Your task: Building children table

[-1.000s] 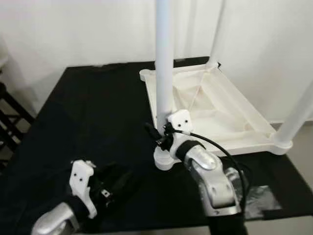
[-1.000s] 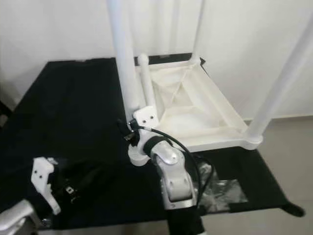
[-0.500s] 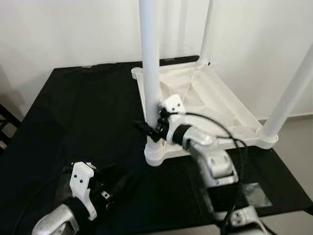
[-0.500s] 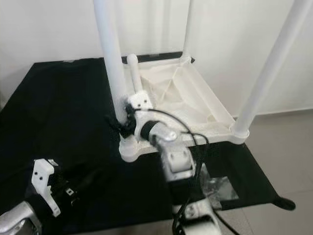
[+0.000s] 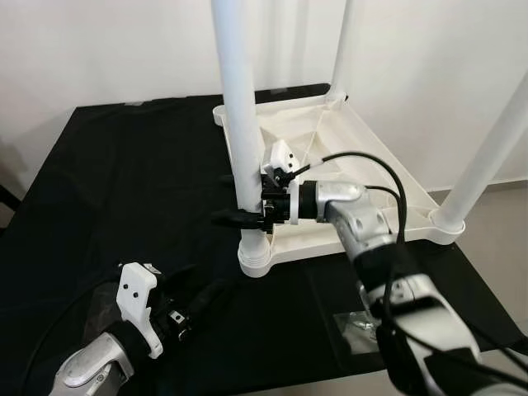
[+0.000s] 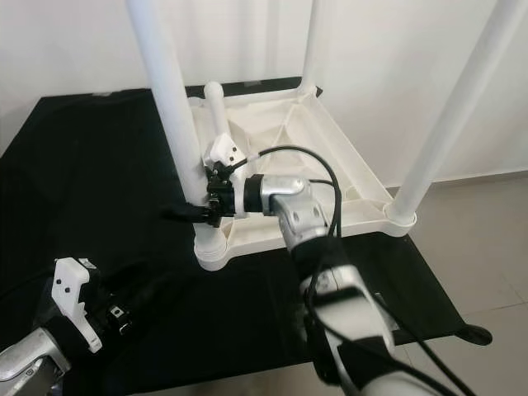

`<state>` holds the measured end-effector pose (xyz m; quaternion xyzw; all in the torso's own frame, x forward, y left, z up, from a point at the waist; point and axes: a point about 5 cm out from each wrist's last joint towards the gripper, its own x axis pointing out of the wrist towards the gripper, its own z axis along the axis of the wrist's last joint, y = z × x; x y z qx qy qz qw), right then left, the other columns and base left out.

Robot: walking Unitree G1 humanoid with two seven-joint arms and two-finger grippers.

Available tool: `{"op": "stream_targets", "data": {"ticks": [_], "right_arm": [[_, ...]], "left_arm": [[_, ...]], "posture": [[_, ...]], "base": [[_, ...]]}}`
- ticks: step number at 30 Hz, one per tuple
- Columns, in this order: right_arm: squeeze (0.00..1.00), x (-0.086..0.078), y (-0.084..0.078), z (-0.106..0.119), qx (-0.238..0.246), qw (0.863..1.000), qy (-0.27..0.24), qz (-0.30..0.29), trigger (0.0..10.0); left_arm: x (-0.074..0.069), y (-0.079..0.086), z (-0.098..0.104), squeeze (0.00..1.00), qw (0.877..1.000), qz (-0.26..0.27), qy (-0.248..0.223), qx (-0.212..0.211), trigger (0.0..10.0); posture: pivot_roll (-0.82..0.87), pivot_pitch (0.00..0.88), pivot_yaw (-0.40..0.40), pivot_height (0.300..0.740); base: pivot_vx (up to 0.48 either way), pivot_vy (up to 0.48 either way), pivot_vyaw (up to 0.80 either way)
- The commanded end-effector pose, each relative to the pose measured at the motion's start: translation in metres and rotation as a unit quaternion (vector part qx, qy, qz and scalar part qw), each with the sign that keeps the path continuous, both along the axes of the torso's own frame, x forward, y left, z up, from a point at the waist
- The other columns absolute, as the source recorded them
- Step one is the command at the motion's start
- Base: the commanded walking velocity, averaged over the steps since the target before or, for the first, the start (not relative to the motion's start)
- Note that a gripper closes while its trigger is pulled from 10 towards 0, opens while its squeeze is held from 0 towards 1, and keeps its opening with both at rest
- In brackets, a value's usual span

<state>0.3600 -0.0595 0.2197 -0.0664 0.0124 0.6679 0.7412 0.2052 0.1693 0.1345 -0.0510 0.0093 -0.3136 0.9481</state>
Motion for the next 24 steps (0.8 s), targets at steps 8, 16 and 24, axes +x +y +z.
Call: {"op": "stream_targets", "data": {"ticks": [8,16,24], "right_arm": [[0.0,0.002,0.0,-0.008,0.009,1.0,0.008,0.01,0.0],[0.0,0.007,-0.033,-0.033,-0.027,0.988,-0.004,-0.153,0.0],[0.0,-0.072,-0.019,-0.095,-0.036,0.897,0.081,-0.433,0.0]], "left_arm": [[-0.002,-0.001,-0.005,0.0,1.0,0.0,0.011,-0.001,10.0],[-0.005,-0.001,-0.003,0.0,1.0,-0.001,0.011,-0.002,10.0],[-0.007,0.003,-0.001,0.0,1.0,0.002,0.011,-0.001,10.0]], "posture": [[0.0,0.082,0.025,0.74],[0.01,0.102,0.014,0.74],[-0.01,0.116,0.018,0.74]], "base": [[0.0,0.0,0.0],[0.0,0.0,0.0],[0.0,0.0,0.0]]}}
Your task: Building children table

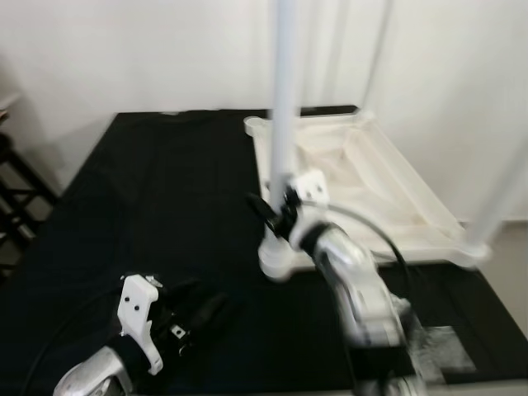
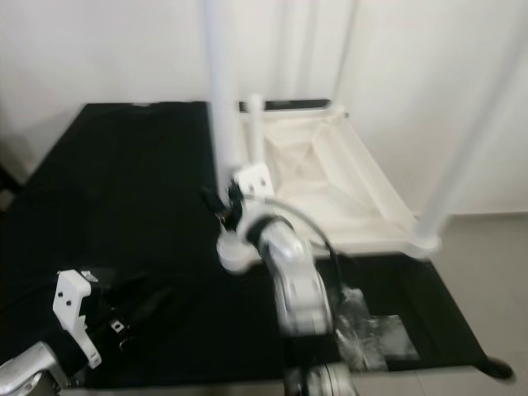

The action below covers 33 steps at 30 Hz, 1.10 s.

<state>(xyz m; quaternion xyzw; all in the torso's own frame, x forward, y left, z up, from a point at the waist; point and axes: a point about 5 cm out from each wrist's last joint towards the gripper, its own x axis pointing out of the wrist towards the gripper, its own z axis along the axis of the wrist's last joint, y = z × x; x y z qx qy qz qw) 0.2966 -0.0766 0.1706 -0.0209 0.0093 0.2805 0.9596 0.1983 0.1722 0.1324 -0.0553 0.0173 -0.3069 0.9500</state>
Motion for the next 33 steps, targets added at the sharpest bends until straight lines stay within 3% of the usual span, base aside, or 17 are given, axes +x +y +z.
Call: {"op": "stream_targets", "data": {"ticks": [1,4,5,7,8,14,16,17,18,19,21,22,23,27,31,32,33], "right_arm": [[0.0,-0.009,-0.002,-0.046,-0.038,0.993,0.109,0.002,0.0],[0.0,0.009,0.001,-0.037,-0.057,0.996,0.074,0.01,0.0],[0.0,0.015,0.003,-0.033,-0.061,0.996,0.07,0.011,10.0],[0.0,0.019,0.005,-0.029,-0.058,0.996,0.067,0.02,10.0],[1.0,0.024,0.008,-0.024,-0.049,0.996,0.063,0.038,10.0],[1.0,0.029,0.019,0.003,-0.023,0.993,0.037,0.11,10.0],[1.0,0.033,0.022,0.018,-0.011,0.983,0.009,0.182,10.0],[0.0,0.037,0.02,0.023,-0.019,0.975,-0.004,0.223,10.0],[0.0,0.041,0.018,0.028,-0.03,0.962,-0.017,0.27,10.0],[0.0,0.041,0.018,0.028,-0.03,0.962,-0.017,0.27,10.0],[0.0,0.047,0.013,0.032,-0.053,0.943,-0.026,0.327,10.0],[0.0,0.047,0.013,0.032,-0.053,0.943,-0.026,0.327,10.0],[0.0,0.051,0.01,0.033,-0.061,0.935,-0.021,0.349,10.0],[0.0,0.064,0.002,0.038,-0.074,0.921,-0.006,0.382,10.0],[0.0,0.071,-0.007,0.038,-0.066,0.919,0.013,0.388,9.9],[0.0,0.074,-0.01,0.037,-0.066,0.923,0.02,0.379,0.4],[0.0,0.076,-0.012,0.036,-0.066,0.925,0.023,0.374,0.4]], "left_arm": [[0.0,0.0,0.001,0.0,1.0,-0.005,0.002,0.0,10.0],[0.003,-0.001,0.0,0.0,1.0,-0.008,0.003,0.0,10.0],[0.004,-0.001,0.0,0.0,1.0,-0.006,0.001,0.0,10.0],[0.005,-0.001,0.0,0.0,1.0,-0.003,0.0,0.0,10.0],[0.006,-0.001,0.0,0.0,1.0,-0.001,-0.002,-0.001,10.0],[0.007,-0.003,-0.001,0.0,1.0,-0.001,-0.002,-0.002,10.0],[0.008,-0.003,-0.001,0.0,1.0,-0.002,-0.001,-0.002,10.0],[0.008,-0.004,-0.001,0.0,1.0,-0.003,-0.001,-0.003,10.0],[0.008,-0.004,-0.002,0.0,1.0,-0.003,-0.001,-0.003,10.0],[0.008,-0.004,-0.002,0.0,1.0,-0.003,-0.001,-0.003,10.0],[0.009,-0.004,-0.003,0.0,1.0,-0.004,0.0,-0.003,10.0],[0.009,-0.004,-0.003,0.0,1.0,-0.004,0.0,-0.003,10.0],[0.009,-0.004,-0.003,0.0,1.0,-0.004,0.001,-0.003,10.0],[0.009,-0.003,-0.005,0.0,1.0,-0.006,0.004,-0.001,10.0],[0.008,-0.003,-0.006,0.0,1.0,-0.006,0.005,0.001,10.0],[0.008,-0.003,-0.007,0.0,1.0,-0.006,0.005,0.001,10.0],[0.008,-0.003,-0.007,0.0,1.0,-0.006,0.005,0.002,10.0]], "posture": [[-0.01,0.116,0.018,0.74],[-0.01,0.104,0.01,0.74],[-0.01,0.1,0.01,0.74],[-0.01,0.099,0.01,0.74],[-0.01,0.095,0.007,0.74],[0.0,0.088,0.005,0.74],[0.0,0.081,0.006,0.74],[0.0,0.077,0.011,0.74],[0.01,0.073,0.011,0.74],[0.01,0.073,0.011,0.74],[0.01,0.065,0.016,0.74],[0.01,0.065,0.016,0.74],[0.02,0.062,0.018,0.74],[0.03,0.052,0.02,0.74],[0.04,0.049,0.017,0.74],[0.04,0.048,0.016,0.74],[0.04,0.048,0.016,0.74]], "base": [[0.0,0.0,0.0],[0.0,0.0,0.0],[0.0,0.0,0.0],[0.0,0.0,0.0],[0.0,0.0,0.0],[0.0,0.0,0.0],[0.0,0.0,0.0],[0.0,0.0,0.0],[0.0,0.0,0.0],[0.0,0.0,0.0],[0.0,0.0,0.0],[0.0,0.0,0.0],[0.0,0.0,0.0],[0.0,0.0,0.0],[0.0,0.0,0.0],[0.0,0.0,0.0],[0.0,0.0,0.0]]}}
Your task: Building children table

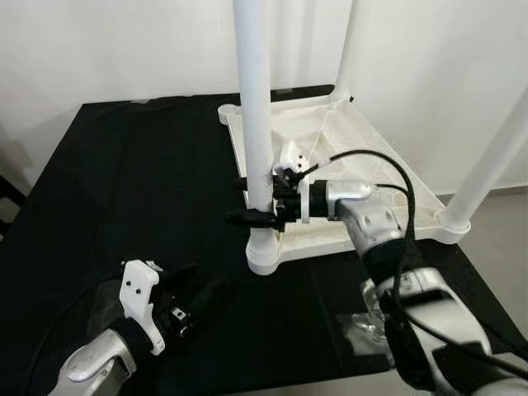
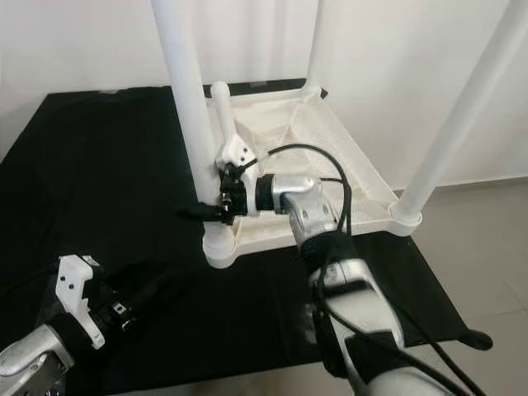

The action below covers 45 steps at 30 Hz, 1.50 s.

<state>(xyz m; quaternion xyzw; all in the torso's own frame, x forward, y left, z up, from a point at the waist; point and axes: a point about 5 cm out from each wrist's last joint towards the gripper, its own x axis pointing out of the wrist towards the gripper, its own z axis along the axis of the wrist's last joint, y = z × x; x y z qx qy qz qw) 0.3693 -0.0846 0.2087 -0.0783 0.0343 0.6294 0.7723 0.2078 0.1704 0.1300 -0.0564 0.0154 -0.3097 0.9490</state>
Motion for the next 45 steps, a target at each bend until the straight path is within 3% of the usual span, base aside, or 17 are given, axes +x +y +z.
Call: {"op": "stream_targets", "data": {"ticks": [1,10,14,15,17,19,21,22,24,31,32,34,35,41,42,44,45], "right_arm": [[0.0,0.005,-0.006,-0.003,-0.006,1.0,0.007,-0.019,0.0],[0.0,0.003,-0.014,-0.02,-0.016,0.999,0.027,-0.018,0.0],[0.0,0.003,-0.019,-0.032,-0.027,0.998,0.025,-0.054,0.0],[0.0,0.006,-0.026,-0.044,-0.048,0.99,0.021,-0.132,0.0],[0.0,0.007,-0.028,-0.049,-0.059,0.985,0.017,-0.162,0.0],[0.0,0.002,-0.025,-0.069,-0.057,0.961,0.039,-0.267,0.0],[0.0,-0.039,-0.001,-0.092,-0.046,0.936,0.052,-0.345,0.0],[0.0,-0.039,-0.001,-0.092,-0.046,0.936,0.052,-0.345,0.0],[0.0,-0.064,0.008,-0.091,-0.016,0.918,0.069,-0.39,0.0],[0.0,-0.041,0.008,-0.075,-0.001,0.915,0.035,-0.402,0.0],[0.0,-0.038,0.009,-0.072,-0.004,0.915,0.034,-0.402,8.3],[0.0,-0.039,0.01,-0.067,-0.01,0.91,0.034,-0.413,8.3],[1.0,-0.037,0.011,-0.06,-0.004,0.913,0.034,-0.408,10.0],[1.0,-0.022,0.02,-0.025,0.037,0.957,0.016,-0.288,10.0],[0.68,-0.015,0.024,-0.008,0.052,0.98,-0.007,-0.194,10.0],[0.68,-0.013,0.024,-0.004,0.054,0.984,-0.011,-0.168,10.0],[0.0,-0.013,0.024,-0.002,0.042,0.993,-0.027,-0.106,10.0]], "left_arm": [[-0.002,-0.001,-0.004,0.0,1.0,-0.003,0.006,0.005,10.0],[-0.007,-0.002,-0.005,0.0,1.0,-0.002,0.0,0.025,10.0],[-0.008,-0.003,-0.004,0.0,1.0,-0.004,-0.001,0.026,10.0],[-0.008,-0.003,-0.003,0.0,1.0,-0.006,-0.001,0.023,10.0],[-0.009,-0.003,-0.003,0.0,1.0,-0.007,-0.002,0.022,10.0],[-0.01,-0.003,-0.002,0.0,1.0,-0.008,-0.001,0.017,10.0],[-0.01,-0.001,0.0,0.0,1.0,-0.008,0.0,0.012,10.0],[-0.01,-0.001,0.0,0.0,1.0,-0.008,0.0,0.012,10.0],[-0.01,0.0,0.001,0.0,1.0,-0.008,0.0,0.011,10.0],[-0.007,0.0,0.001,0.0,1.0,-0.015,0.003,0.006,10.0],[-0.007,0.0,0.001,0.0,1.0,-0.012,0.002,0.006,10.0],[-0.008,0.0,0.001,0.0,1.0,-0.008,0.001,0.006,10.0],[-0.007,0.0,0.001,0.0,1.0,-0.006,0.0,0.006,10.0],[-0.006,-0.001,0.002,0.0,1.0,-0.005,-0.001,0.003,10.0],[-0.005,-0.001,0.002,0.0,1.0,-0.007,0.0,0.004,10.0],[-0.005,-0.001,0.001,0.0,1.0,-0.007,0.0,0.004,10.0],[-0.005,-0.002,0.001,0.0,1.0,-0.007,0.0,0.004,10.0]], "posture": [[0.04,0.049,0.018,0.74],[0.03,0.062,0.016,0.74],[0.02,0.068,0.019,0.74],[0.02,0.076,0.014,0.74],[0.02,0.076,0.014,0.74],[0.01,0.087,0.006,0.74],[0.01,0.102,0.02,0.74],[0.01,0.102,0.02,0.74],[0.0,0.107,0.028,0.74],[-0.01,0.099,0.031,0.74],[-0.01,0.099,0.031,0.74],[-0.01,0.099,0.031,0.74],[0.0,0.098,0.027,0.74],[0.01,0.095,0.022,0.74],[0.01,0.093,0.02,0.74],[0.01,0.093,0.02,0.74],[0.01,0.089,0.021,0.74]], "base": [[0.0,0.0,0.0],[0.0,0.0,0.0],[0.0,0.0,0.0],[0.0,0.0,0.0],[0.0,0.0,0.0],[0.0,0.0,0.0],[0.0,0.0,0.0],[0.0,0.0,0.0],[0.0,0.0,0.0],[0.0,0.0,0.0],[0.0,0.0,0.0],[0.0,0.0,0.0],[0.0,0.0,0.0],[0.0,0.0,0.0],[0.0,0.0,0.0],[0.0,0.0,0.0],[0.0,0.0,0.0]]}}
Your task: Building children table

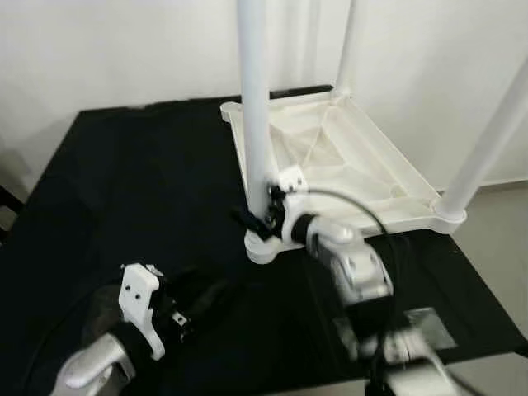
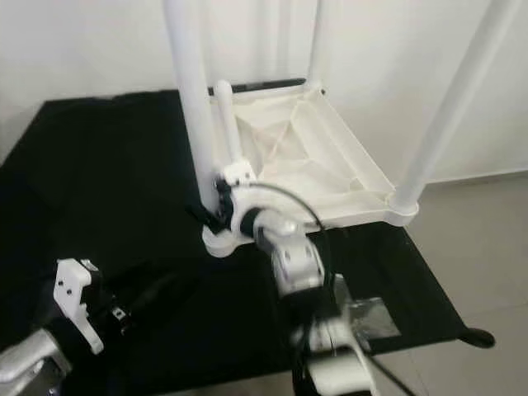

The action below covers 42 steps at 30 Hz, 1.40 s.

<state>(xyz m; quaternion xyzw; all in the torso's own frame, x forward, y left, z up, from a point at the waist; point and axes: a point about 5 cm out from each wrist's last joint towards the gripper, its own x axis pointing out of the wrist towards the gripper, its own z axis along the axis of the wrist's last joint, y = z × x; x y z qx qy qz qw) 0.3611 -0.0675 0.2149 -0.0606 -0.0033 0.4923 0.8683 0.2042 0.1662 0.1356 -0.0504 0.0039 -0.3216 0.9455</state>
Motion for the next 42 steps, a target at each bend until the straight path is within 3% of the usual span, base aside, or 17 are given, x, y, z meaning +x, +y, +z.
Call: {"op": "stream_targets", "data": {"ticks": [1,8,9,10,11,19,26,28,29,30,31,32,33,34,38,41,42], "right_arm": [[0.0,-0.005,0.006,-0.008,-0.007,0.997,0.0,0.078,10.0],[0.0,-0.002,0.006,-0.008,-0.025,0.987,0.027,0.156,10.0],[0.0,0.0,0.005,-0.011,-0.027,0.985,0.039,0.166,3.6],[0.0,0.001,0.005,-0.011,-0.027,0.984,0.042,0.171,3.6],[0.0,0.001,0.005,-0.013,-0.028,0.983,0.046,0.173,0.0],[0.0,0.01,-0.003,-0.02,-0.033,0.988,0.049,0.141,0.0],[0.0,0.004,-0.021,-0.044,-0.044,0.997,0.048,0.041,0.0],[0.0,0.004,-0.021,-0.044,-0.044,0.997,0.048,0.041,0.0],[0.0,0.004,-0.021,-0.057,-0.032,0.991,0.06,-0.112,0.0],[0.0,-0.02,-0.011,-0.077,-0.032,0.978,0.084,-0.188,0.0],[0.0,-0.02,-0.011,-0.077,-0.032,0.978,0.084,-0.188,0.0],[0.0,-0.039,-0.007,-0.086,-0.029,0.964,0.101,-0.245,0.0],[0.0,-0.039,-0.007,-0.086,-0.029,0.964,0.101,-0.245,0.0],[0.0,-0.054,0.0,-0.089,-0.022,0.961,0.111,-0.251,0.0],[0.0,-0.059,0.005,-0.087,-0.025,0.968,0.099,-0.23,0.0],[0.0,-0.051,0.01,-0.084,-0.027,0.972,0.092,-0.213,0.0],[0.0,-0.047,0.012,-0.082,-0.031,0.973,0.091,-0.209,10.0]], "left_arm": [[-0.002,0.003,-0.005,0.0,1.0,0.005,0.014,0.002,10.0],[-0.001,0.003,-0.006,0.0,1.0,0.006,0.015,0.002,10.0],[-0.001,0.003,-0.006,0.0,1.0,0.006,0.015,0.002,10.0],[-0.001,0.003,-0.006,0.0,1.0,0.006,0.015,0.001,10.0],[-0.001,0.002,-0.006,0.0,1.0,0.005,0.016,0.001,10.0],[-0.001,0.002,-0.006,0.0,1.0,0.005,0.015,0.001,10.0],[-0.003,0.001,-0.005,0.0,1.0,0.005,0.015,-0.001,10.0],[-0.003,0.001,-0.005,0.0,1.0,0.005,0.015,-0.001,10.0],[-0.004,0.002,-0.004,0.0,1.0,0.005,0.015,-0.001,10.0],[-0.004,0.003,-0.004,0.0,1.0,0.006,0.015,-0.001,10.0],[-0.004,0.003,-0.004,0.0,1.0,0.006,0.015,-0.001,10.0],[-0.004,0.004,-0.003,0.0,1.0,0.006,0.015,-0.001,10.0],[-0.004,0.004,-0.003,0.0,1.0,0.006,0.015,-0.001,10.0],[-0.004,0.005,-0.003,0.0,1.0,0.006,0.016,0.0,10.0],[-0.004,0.006,-0.003,0.0,1.0,0.005,0.017,-0.001,10.0],[-0.003,0.006,-0.004,0.0,1.0,0.004,0.018,-0.001,10.0],[-0.003,0.006,-0.005,0.0,1.0,0.007,0.017,-0.001,10.0]], "posture": [[0.01,0.089,0.021,0.74],[0.02,0.085,0.023,0.74],[0.02,0.085,0.024,0.74],[0.02,0.085,0.024,0.74],[0.02,0.083,0.023,0.74],[0.02,0.085,0.022,0.74],[0.02,0.098,0.014,0.74],[0.02,0.098,0.014,0.74],[0.02,0.104,0.01,0.74],[0.01,0.116,0.026,0.74],[0.01,0.116,0.026,0.74],[0.01,0.118,0.03,0.74],[0.01,0.118,0.03,0.74],[0.0,0.111,0.034,0.74],[-0.01,0.106,0.035,0.74],[0.0,0.095,0.026,0.74],[0.0,0.09,0.024,0.74]], "base": [[0.0,0.0,0.0],[0.0,0.0,0.0],[0.0,0.0,0.0],[0.0,0.0,0.0],[0.0,0.0,0.0],[0.0,0.0,0.0],[0.0,0.0,0.0],[0.0,0.0,0.0],[0.0,0.0,0.0],[0.0,0.0,0.0],[0.0,0.0,0.0],[0.0,0.0,0.0],[0.0,0.0,0.0],[0.0,0.0,0.0],[0.0,0.0,0.0],[0.0,0.0,0.0],[0.0,0.0,0.0]]}}
